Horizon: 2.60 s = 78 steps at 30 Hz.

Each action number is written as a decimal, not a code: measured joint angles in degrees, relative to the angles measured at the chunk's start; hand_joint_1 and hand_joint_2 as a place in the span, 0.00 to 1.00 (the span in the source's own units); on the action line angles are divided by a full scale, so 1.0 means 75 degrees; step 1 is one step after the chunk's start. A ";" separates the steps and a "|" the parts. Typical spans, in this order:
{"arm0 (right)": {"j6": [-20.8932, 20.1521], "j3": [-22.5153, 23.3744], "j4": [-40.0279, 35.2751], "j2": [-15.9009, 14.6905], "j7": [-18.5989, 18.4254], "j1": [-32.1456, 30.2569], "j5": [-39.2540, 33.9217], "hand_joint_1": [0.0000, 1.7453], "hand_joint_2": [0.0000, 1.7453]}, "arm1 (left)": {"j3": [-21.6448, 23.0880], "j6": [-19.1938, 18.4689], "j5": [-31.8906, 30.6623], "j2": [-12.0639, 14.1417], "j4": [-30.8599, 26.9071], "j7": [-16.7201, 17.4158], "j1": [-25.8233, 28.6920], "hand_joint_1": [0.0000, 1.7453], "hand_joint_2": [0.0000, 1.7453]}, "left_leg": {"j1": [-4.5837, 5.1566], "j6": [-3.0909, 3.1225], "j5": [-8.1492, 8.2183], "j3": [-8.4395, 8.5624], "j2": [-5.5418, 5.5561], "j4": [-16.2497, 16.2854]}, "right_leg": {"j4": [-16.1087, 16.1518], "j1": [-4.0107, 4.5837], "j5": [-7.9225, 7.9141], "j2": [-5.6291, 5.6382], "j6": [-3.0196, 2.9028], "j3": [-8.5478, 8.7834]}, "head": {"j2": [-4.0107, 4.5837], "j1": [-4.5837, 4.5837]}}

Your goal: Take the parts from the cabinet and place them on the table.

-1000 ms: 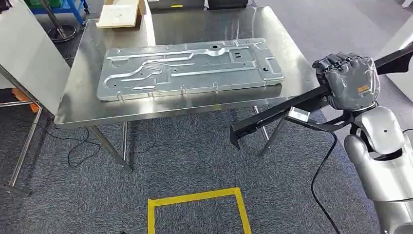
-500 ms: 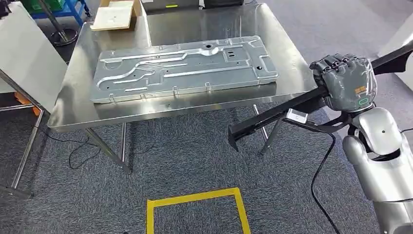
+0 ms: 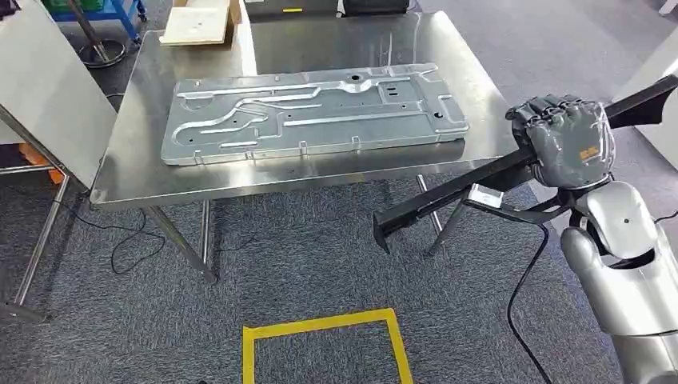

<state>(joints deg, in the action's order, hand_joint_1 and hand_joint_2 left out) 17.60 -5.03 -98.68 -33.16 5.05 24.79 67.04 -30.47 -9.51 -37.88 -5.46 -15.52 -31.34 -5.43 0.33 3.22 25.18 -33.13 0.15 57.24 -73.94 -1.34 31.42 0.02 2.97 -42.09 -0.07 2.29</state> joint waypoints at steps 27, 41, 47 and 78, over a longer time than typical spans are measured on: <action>0.0012 -0.0003 -0.0023 0.0017 0.0012 0.0022 0.0003 1.00 1.00 | 0.0000 0.0014 -0.0052 0.0003 0.0000 -0.0047 0.0003 0.00 1.00 | -0.0047 -0.0015 0.0038 0.0004 0.0005 0.0009 | 0.0804 0.0001 -0.0028 -0.0003 -0.0041 0.0448 | -0.0003 0.0000; 0.0085 -0.0041 0.0061 0.0082 0.0119 -0.0072 0.0003 1.00 1.00 | 0.0000 0.0015 -0.0105 0.0009 0.0000 -0.0093 -0.0005 0.00 1.00 | 0.0000 -0.0366 0.0567 0.0103 0.0009 0.0441 | 0.1978 -0.0008 -0.0666 -0.0001 -0.0368 0.1036 | -0.0003 0.0006; 0.0093 -0.0052 0.0061 0.0140 0.0125 -0.0119 0.0003 1.00 1.00 | 0.0000 0.0018 -0.0108 0.0006 0.0000 -0.0093 0.0044 0.00 1.00 | -0.0043 -0.0392 0.0727 -0.1248 0.0009 0.2290 | 0.1978 0.0042 -0.0370 0.0008 -0.0439 0.1367 | 0.0000 0.0006; 0.0079 -0.0134 0.0169 0.0297 0.0242 -0.0070 -0.0282 1.00 1.00 | 0.0000 0.0058 -0.0085 0.0032 0.0009 -0.0158 0.0105 0.00 1.00 | -0.0023 -0.0311 0.1884 -0.0487 0.0008 0.2016 | 0.1961 0.0087 -0.0731 0.0012 -0.0514 0.1032 | 0.0000 0.0000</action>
<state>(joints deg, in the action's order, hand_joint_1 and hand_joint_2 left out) 18.19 -6.03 -97.42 -30.93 6.86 24.27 64.92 -30.47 -9.07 -38.51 -5.22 -15.45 -32.52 -4.65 0.16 0.89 39.32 -36.78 0.21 72.36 -59.23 -0.69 25.94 0.11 -0.89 -34.35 -0.07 2.30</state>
